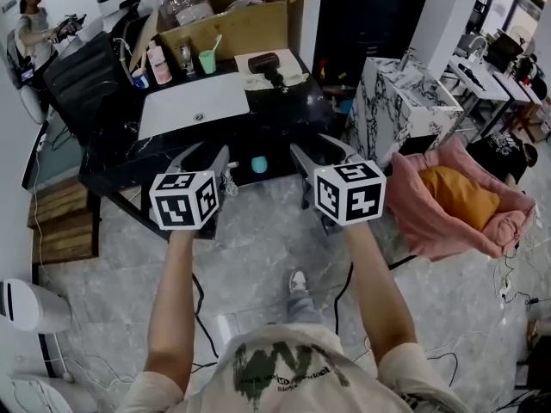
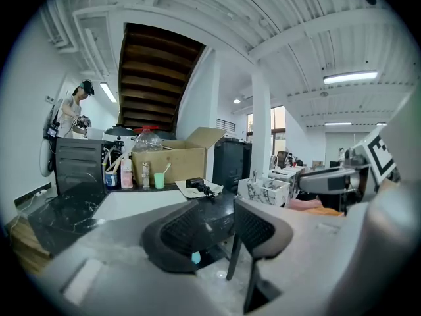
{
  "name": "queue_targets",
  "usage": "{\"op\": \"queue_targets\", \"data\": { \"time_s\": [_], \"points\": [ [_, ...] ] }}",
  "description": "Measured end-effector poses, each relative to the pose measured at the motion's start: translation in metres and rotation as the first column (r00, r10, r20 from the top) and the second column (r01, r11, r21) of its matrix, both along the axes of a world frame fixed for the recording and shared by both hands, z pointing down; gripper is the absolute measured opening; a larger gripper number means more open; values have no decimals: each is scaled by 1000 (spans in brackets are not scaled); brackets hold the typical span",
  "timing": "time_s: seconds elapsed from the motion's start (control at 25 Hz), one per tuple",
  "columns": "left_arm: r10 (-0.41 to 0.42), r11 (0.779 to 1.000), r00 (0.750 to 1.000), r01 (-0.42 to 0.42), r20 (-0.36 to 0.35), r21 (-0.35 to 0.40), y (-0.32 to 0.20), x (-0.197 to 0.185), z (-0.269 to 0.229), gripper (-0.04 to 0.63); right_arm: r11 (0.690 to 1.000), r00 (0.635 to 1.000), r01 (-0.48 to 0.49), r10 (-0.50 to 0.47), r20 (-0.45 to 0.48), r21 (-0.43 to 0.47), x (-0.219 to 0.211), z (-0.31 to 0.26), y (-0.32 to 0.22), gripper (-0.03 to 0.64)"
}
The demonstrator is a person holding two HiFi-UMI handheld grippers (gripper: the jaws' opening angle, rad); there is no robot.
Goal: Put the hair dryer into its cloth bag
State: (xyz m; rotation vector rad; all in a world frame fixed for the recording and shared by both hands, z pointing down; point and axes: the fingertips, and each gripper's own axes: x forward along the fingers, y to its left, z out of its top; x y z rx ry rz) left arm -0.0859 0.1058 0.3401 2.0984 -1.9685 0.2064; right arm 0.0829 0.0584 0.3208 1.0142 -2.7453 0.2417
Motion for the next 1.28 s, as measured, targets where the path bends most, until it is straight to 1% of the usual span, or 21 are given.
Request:
{"op": "queue_targets", "data": {
  "time_s": [0.48, 0.64, 0.88, 1.28],
  "points": [
    [-43, 999, 999, 43, -13, -16, -88, -16, -2, 240, 997, 997, 77, -77, 1, -29, -21, 1, -96, 247],
    [-48, 999, 999, 48, -23, -11, -115, -17, -6, 284, 994, 994, 105, -105, 10, -32, -27, -3, -127, 256],
    [-80, 997, 997, 80, -12, -14, -146, -26, -4, 284, 987, 988, 154, -155, -1, -45, -41, 2, -166, 273],
    [-141, 990, 990, 141, -11, -27, -178, -40, 4, 284, 974, 976, 218, -219, -9, -59, -61, 13, -207, 281]
  ]
}}
